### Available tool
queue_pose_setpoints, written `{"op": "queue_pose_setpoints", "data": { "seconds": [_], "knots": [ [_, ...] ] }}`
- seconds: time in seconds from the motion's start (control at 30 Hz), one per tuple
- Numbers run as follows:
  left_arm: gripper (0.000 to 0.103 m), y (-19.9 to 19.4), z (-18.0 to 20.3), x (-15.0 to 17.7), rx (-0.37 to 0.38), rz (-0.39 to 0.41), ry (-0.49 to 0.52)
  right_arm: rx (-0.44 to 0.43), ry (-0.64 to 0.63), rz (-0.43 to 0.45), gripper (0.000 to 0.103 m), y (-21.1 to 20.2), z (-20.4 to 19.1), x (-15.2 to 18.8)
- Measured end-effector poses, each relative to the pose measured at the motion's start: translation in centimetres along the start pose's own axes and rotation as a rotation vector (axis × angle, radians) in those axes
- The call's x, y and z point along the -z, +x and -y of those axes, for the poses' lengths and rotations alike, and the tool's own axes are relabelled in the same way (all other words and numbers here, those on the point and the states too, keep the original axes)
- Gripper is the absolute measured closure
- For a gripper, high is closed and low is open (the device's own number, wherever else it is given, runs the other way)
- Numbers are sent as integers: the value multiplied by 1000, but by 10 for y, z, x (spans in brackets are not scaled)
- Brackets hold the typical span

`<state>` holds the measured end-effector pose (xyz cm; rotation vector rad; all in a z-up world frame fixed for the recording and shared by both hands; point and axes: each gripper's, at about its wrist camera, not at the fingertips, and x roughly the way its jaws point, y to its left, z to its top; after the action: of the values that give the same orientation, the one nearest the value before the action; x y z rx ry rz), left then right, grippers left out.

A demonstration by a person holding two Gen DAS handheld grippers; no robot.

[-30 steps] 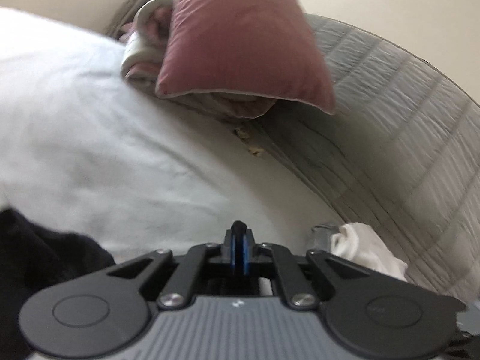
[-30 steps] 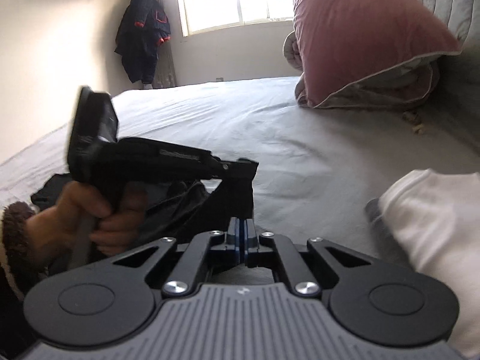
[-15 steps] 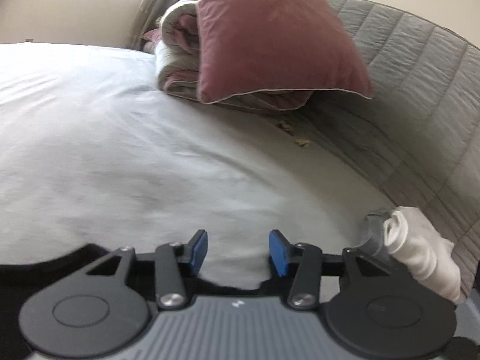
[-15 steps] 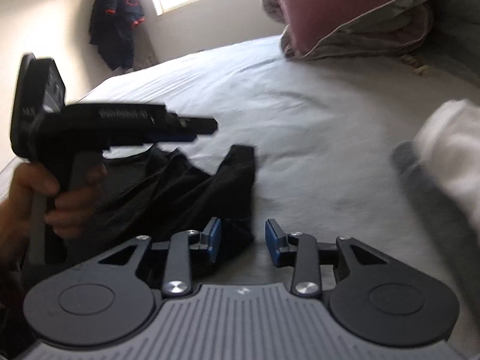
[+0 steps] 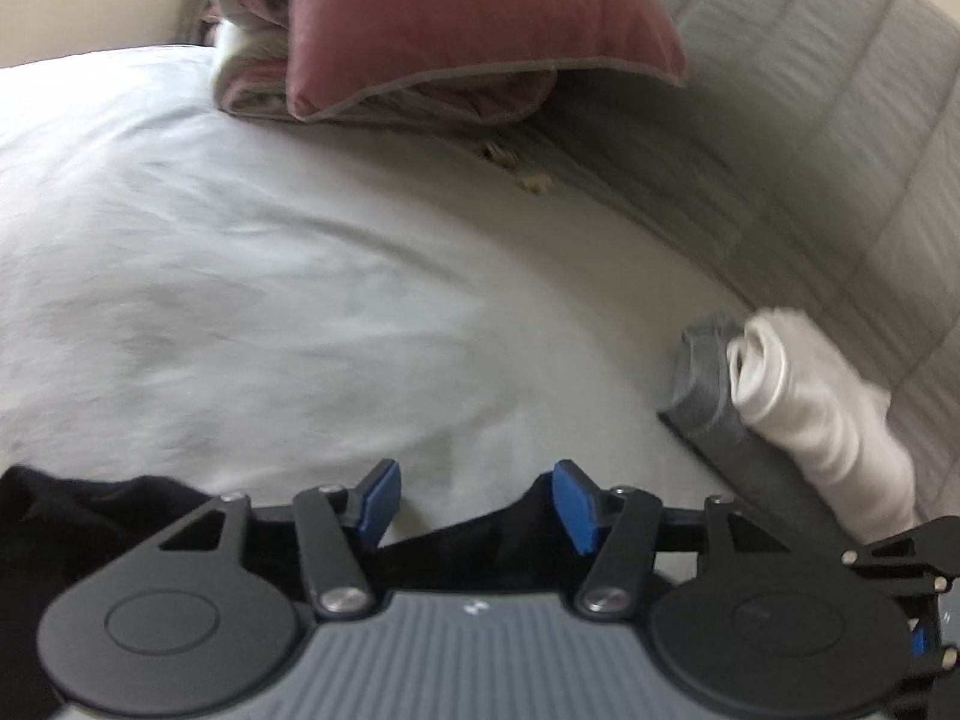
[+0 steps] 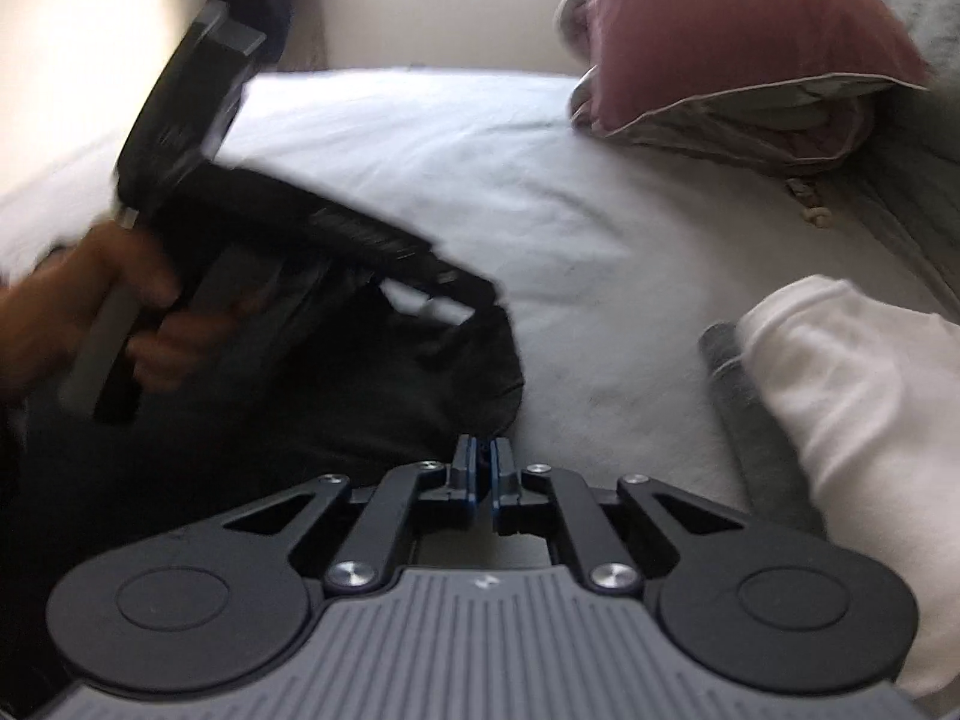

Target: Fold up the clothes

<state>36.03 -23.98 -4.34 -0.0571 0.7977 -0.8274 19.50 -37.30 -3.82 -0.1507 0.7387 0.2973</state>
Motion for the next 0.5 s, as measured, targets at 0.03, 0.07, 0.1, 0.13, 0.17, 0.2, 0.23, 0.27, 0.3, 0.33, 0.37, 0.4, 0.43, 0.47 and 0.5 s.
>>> {"op": "queue_pose_setpoints", "data": {
  "seconds": [0.03,0.07,0.1,0.13,0.17,0.2,0.23,0.27,0.3,0.33,0.37,0.4,0.43,0.47,0.5],
  "knots": [
    [39,2,3,-1,-3,-4,15,3,-18,-21,98,6,-3,0],
    [39,3,6,-2,1,-9,23,9,-23,-37,98,10,-4,0],
    [39,5,8,-3,7,-14,28,10,-18,-42,98,12,-3,1],
    [44,6,9,-3,11,-15,33,6,-9,-40,98,12,-1,1],
    [54,7,10,-3,16,-14,38,4,-4,-36,98,11,0,1],
    [90,8,12,-3,30,-17,50,4,-1,-33,98,9,0,2],
    [101,10,14,-2,44,-23,60,4,0,-32,98,8,1,2],
    [101,11,16,-1,51,-16,63,5,-2,-32,98,7,2,2],
    [101,10,17,0,78,5,53,9,-9,-34,98,6,1,3],
    [101,8,17,0,109,28,40,15,-17,-36,98,4,0,3],
    [101,8,17,1,146,49,19,21,-21,-31,98,1,-1,3],
    [101,7,16,2,184,68,-4,28,-23,-23,98,-2,-1,2],
    [101,7,15,2,223,87,-27,31,-20,-12,98,-6,0,2],
    [101,12,16,4,213,82,-28,34,-15,-1,98,-10,1,2],
    [101,18,17,5,191,70,-24,34,-13,-1,98,-11,1,2]
  ]
}}
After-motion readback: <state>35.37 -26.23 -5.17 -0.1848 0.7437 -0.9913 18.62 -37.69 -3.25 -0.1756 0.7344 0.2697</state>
